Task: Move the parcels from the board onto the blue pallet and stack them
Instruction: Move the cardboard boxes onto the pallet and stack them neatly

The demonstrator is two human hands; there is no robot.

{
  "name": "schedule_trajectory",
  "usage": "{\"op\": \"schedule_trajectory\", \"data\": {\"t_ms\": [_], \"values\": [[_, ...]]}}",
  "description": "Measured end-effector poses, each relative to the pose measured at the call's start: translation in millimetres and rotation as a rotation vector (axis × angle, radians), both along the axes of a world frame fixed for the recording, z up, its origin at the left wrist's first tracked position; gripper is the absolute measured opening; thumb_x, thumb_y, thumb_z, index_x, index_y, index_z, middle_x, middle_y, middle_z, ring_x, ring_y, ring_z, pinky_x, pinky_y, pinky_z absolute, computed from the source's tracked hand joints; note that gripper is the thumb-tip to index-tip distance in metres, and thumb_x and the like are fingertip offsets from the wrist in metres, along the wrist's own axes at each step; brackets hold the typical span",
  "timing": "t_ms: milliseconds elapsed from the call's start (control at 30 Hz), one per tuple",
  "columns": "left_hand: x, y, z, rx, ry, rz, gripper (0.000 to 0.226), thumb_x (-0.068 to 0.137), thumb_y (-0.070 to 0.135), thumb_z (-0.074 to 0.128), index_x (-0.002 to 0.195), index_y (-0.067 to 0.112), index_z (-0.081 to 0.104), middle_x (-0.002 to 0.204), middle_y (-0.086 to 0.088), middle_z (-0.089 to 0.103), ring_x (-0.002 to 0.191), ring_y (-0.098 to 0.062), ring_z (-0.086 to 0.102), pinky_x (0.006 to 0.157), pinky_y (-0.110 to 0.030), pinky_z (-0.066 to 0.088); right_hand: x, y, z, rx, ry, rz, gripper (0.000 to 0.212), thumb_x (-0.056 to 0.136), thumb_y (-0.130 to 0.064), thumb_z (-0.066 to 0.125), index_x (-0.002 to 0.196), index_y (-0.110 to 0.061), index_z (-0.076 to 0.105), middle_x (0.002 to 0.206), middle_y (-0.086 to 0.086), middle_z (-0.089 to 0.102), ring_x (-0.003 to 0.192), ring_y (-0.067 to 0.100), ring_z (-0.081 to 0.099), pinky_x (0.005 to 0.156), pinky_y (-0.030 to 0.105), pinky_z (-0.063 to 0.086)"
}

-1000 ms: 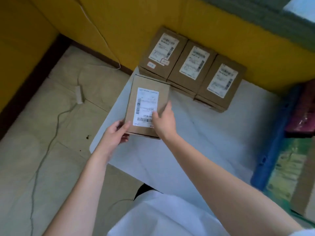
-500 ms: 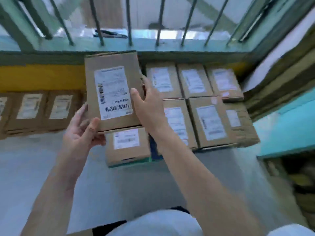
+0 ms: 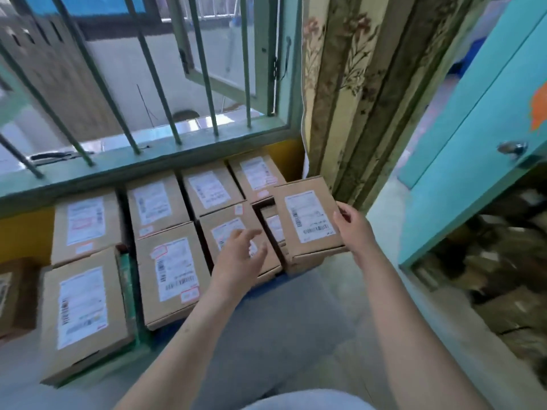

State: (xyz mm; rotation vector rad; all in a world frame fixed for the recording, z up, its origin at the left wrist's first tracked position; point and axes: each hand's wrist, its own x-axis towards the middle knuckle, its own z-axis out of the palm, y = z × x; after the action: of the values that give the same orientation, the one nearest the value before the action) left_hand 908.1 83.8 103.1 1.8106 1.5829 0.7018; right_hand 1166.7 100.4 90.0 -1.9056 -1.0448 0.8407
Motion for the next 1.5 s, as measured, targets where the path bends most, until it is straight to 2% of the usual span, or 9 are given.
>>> {"op": "schedule_trajectory", "data": {"t_ms": [167, 500, 633, 733, 900, 1000, 1233, 1367, 1500], "values": [[-8, 2, -20, 0.033, 0.489, -0.109, 0.054, 0.096, 0.044, 0.044, 0.146, 0.026, 0.038, 0.148, -0.001, 0.039, 0.138, -0.024, 0.032, 0.110, -0.036, 0.031, 1, 10, -27, -0.066, 0.078, 0.065, 0.039, 0.101, -0.031, 0.049, 0.139, -0.022, 0.052, 0.132, 0.002, 0.061, 0.111, 0.020, 0.061, 0.092, 0.043, 0.054], [-18, 0, -30, -0.046, 0.607, -0.229, 0.060, 0.096, 0.047, 0.042, 0.151, 0.030, 0.025, 0.162, -0.003, 0.017, 0.149, -0.025, 0.012, 0.120, -0.039, 0.014, -18, 31, -56, -0.116, -0.041, 0.107, 0.036, 0.100, -0.031, 0.046, 0.132, -0.019, 0.059, 0.125, 0.006, 0.065, 0.100, 0.019, 0.057, 0.079, 0.027, 0.041], [-31, -1, -24, -0.025, 0.492, -0.177, 0.061, 0.096, 0.045, 0.045, 0.152, 0.028, 0.028, 0.161, -0.002, 0.021, 0.150, -0.022, 0.009, 0.121, -0.036, 0.009, -29, 38, -34, -0.233, -0.540, 0.066, 0.050, 0.099, -0.045, 0.036, 0.133, -0.015, 0.056, 0.137, 0.013, 0.055, 0.123, 0.037, 0.045, 0.098, 0.041, 0.038], [-59, -6, -9, 0.034, 0.330, -0.036, 0.057, 0.096, 0.042, 0.050, 0.149, 0.026, 0.036, 0.156, -0.001, 0.033, 0.146, -0.020, 0.020, 0.118, -0.037, 0.018, -69, 46, -5, -0.100, -0.616, 0.042, 0.054, 0.100, -0.047, 0.030, 0.134, -0.011, 0.052, 0.140, 0.016, 0.050, 0.128, 0.038, 0.042, 0.105, 0.047, 0.036], [-159, -27, 21, 0.110, 0.065, 0.305, 0.048, 0.093, 0.040, 0.052, 0.138, 0.025, 0.048, 0.136, 0.007, 0.054, 0.124, -0.007, 0.046, 0.099, -0.024, 0.037, -214, 67, 29, 0.122, -0.379, 0.286, 0.056, 0.100, -0.042, 0.035, 0.144, -0.008, 0.043, 0.145, 0.018, 0.044, 0.133, 0.035, 0.037, 0.108, 0.044, 0.031], [-243, -47, 25, 0.099, -0.021, 0.545, 0.043, 0.093, 0.030, 0.055, 0.134, 0.020, 0.053, 0.125, 0.002, 0.058, 0.113, -0.012, 0.055, 0.095, -0.030, 0.046, -331, 65, 38, 0.193, -0.284, 0.541, 0.058, 0.102, -0.039, 0.037, 0.146, -0.002, 0.038, 0.148, 0.019, 0.041, 0.138, 0.033, 0.033, 0.115, 0.042, 0.025], [-458, -96, -25, -0.097, -0.113, 0.945, 0.035, 0.093, 0.024, 0.055, 0.127, 0.016, 0.058, 0.111, -0.002, 0.061, 0.095, -0.013, 0.056, 0.079, -0.025, 0.042, -579, 53, 25, 0.207, -0.251, 0.880, 0.059, 0.102, -0.042, 0.038, 0.152, -0.011, 0.030, 0.154, 0.011, 0.036, 0.141, 0.025, 0.033, 0.113, 0.037, 0.027], [-547, -102, -73, -0.245, -0.296, 0.996, 0.033, 0.094, 0.022, 0.054, 0.126, 0.014, 0.057, 0.107, -0.001, 0.061, 0.101, -0.019, 0.060, 0.086, -0.030, 0.048, -681, 61, -25, -0.146, -0.157, 0.893, 0.059, 0.101, -0.038, 0.042, 0.152, -0.011, 0.029, 0.151, 0.012, 0.040, 0.131, 0.028, 0.046, 0.097, 0.033, 0.040], [-602, -82, -120, -0.460, -0.665, 1.044, 0.030, 0.096, 0.014, 0.050, 0.123, 0.006, 0.056, 0.107, -0.012, 0.063, 0.100, -0.023, 0.064, 0.091, -0.034, 0.053, -742, 61, -85, -0.655, 0.064, 0.560, 0.057, 0.099, -0.034, 0.043, 0.150, -0.011, 0.030, 0.144, 0.012, 0.045, 0.119, 0.032, 0.054, 0.096, 0.042, 0.050]]}}
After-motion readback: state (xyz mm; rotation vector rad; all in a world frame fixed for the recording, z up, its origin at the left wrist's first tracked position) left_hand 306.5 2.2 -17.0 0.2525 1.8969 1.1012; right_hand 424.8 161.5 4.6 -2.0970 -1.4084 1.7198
